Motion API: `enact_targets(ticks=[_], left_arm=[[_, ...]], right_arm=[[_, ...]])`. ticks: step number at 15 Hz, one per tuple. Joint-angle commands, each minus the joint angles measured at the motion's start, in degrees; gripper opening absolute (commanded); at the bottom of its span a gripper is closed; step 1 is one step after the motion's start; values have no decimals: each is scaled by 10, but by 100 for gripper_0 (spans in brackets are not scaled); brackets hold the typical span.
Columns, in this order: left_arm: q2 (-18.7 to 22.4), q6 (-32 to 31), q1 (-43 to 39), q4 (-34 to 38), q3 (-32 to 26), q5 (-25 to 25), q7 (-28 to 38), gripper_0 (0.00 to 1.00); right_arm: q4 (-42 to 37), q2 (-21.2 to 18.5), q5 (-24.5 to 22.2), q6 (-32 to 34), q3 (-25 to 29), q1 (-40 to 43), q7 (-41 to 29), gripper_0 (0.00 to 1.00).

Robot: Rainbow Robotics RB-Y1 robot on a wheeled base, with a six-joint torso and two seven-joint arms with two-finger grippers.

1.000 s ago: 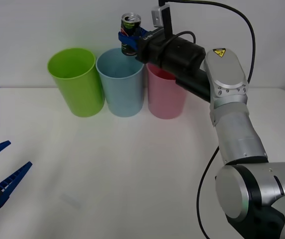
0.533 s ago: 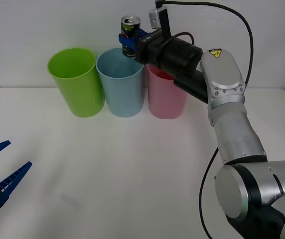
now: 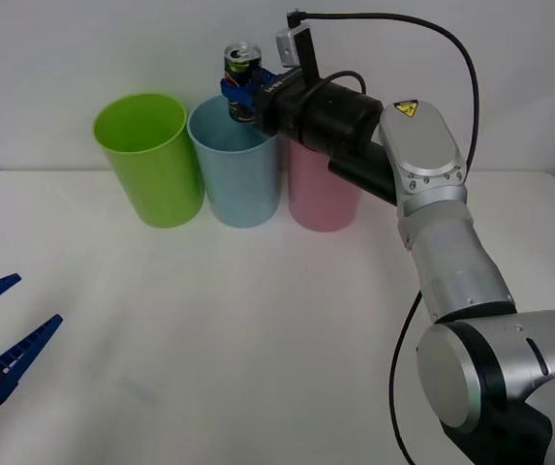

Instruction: Grasp the object on the table and drop it into the matching bin: aluminum can to the light blue bin, PET bottle to the pink bin.

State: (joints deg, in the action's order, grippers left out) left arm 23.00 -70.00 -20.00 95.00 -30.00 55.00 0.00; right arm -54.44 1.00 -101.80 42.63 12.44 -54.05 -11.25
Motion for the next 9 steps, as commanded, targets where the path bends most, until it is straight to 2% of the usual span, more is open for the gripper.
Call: enact_targets(ticks=[1,4,5,6,7,9], left_arm=[[0,0,0,0,0,0,0,100],[0,0,0,0,0,0,0,100],[0,0,0,0,0,0,0,100],[0,0,0,0,0,0,0,100],[0,0,0,0,0,0,0,100],[0,0,0,0,0,0,0,100]], right_arm=[[0,0,0,-4,-3,0,2,1],[0,0,2,-11,-7,0,9,10],[0,0,2,-12,-8,0,12,28],[0,0,2,-12,-13,0,18,89],[0,0,3,-11,-14,0,23,100],[0,0,9,-11,-16,0,31,100]])
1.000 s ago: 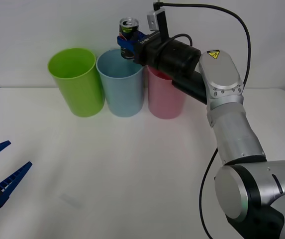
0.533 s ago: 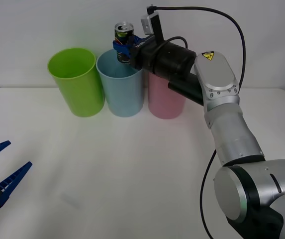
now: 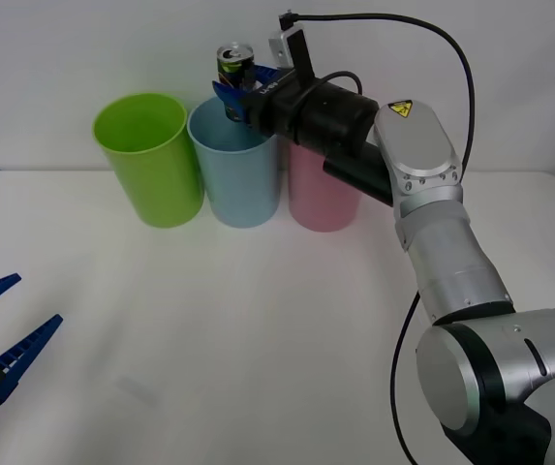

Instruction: Grasp the object on the table and drop it into the matching bin: aluminum can to the light blue bin, PET bottle to the pink bin.

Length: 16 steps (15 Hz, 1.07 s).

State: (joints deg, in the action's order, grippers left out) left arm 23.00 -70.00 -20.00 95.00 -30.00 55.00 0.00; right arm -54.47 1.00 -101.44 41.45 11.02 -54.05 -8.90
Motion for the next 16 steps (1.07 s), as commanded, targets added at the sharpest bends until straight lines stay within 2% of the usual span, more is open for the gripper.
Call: enact_targets(ticks=[1,8,11,16], left_arm=[[0,0,0,0,0,0,0,100],[0,0,0,0,0,0,0,100],[0,0,0,0,0,0,0,100],[0,0,0,0,0,0,0,100]], right_arm=[[0,0,10,1,-3,0,9,100],[-2,0,47,28,-4,19,24,100],[-45,0,70,43,-16,57,35,100],[-172,0,148,43,-77,167,49,100]])
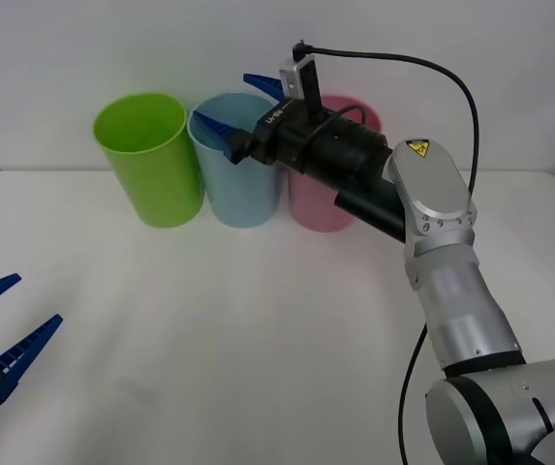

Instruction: Grasp the object on the table and drop it into the matching bin: aluminum can to the light blue bin, PET bottle to the pink bin.

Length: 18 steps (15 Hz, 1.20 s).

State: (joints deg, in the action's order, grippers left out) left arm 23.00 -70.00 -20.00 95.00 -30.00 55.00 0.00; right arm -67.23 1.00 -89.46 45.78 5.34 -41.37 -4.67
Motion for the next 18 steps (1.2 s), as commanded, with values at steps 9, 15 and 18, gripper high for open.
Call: enact_targets(ticks=[9,15,18], left_arm=[[0,0,0,0,0,0,0,100],[0,0,0,0,0,0,0,100],[0,0,0,0,0,0,0,100]], right_arm=[[-265,-156,191,-3,-77,263,113,100],[-313,-281,317,0,-73,406,140,100],[-312,-297,333,4,-47,465,139,100]])
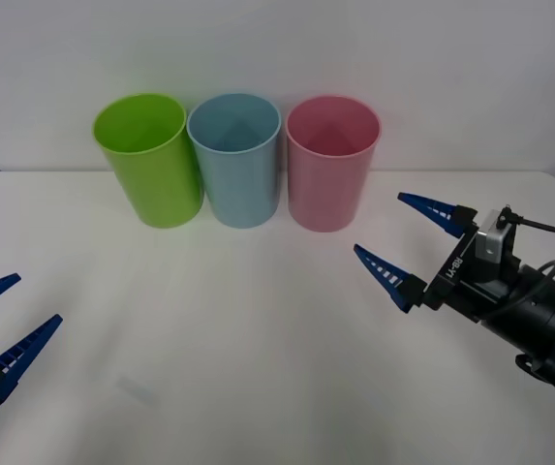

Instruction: Grasp the object on the table and drop it into the matching bin: aluminum can to the light blue bin, PET bottle to the pink bin.

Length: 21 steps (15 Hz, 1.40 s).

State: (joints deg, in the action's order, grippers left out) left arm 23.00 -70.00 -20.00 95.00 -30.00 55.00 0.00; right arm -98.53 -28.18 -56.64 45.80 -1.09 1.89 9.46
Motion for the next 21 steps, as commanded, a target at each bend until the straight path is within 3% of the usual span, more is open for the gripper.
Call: enact_targets(ticks=[1,6,9,15,21], left_arm=[[0,0,0,0,0,0,0,100],[0,0,0,0,0,0,0,100],[0,0,0,0,0,0,0,100],[0,0,0,0,0,0,0,100],[0,0,0,0,0,0,0,100]], right_arm=[[1,-6,6,4,26,47,-2,100],[19,-5,20,33,73,116,4,100],[70,16,18,124,130,133,13,100],[145,18,18,246,205,138,43,100],[146,18,42,263,219,170,63,100]])
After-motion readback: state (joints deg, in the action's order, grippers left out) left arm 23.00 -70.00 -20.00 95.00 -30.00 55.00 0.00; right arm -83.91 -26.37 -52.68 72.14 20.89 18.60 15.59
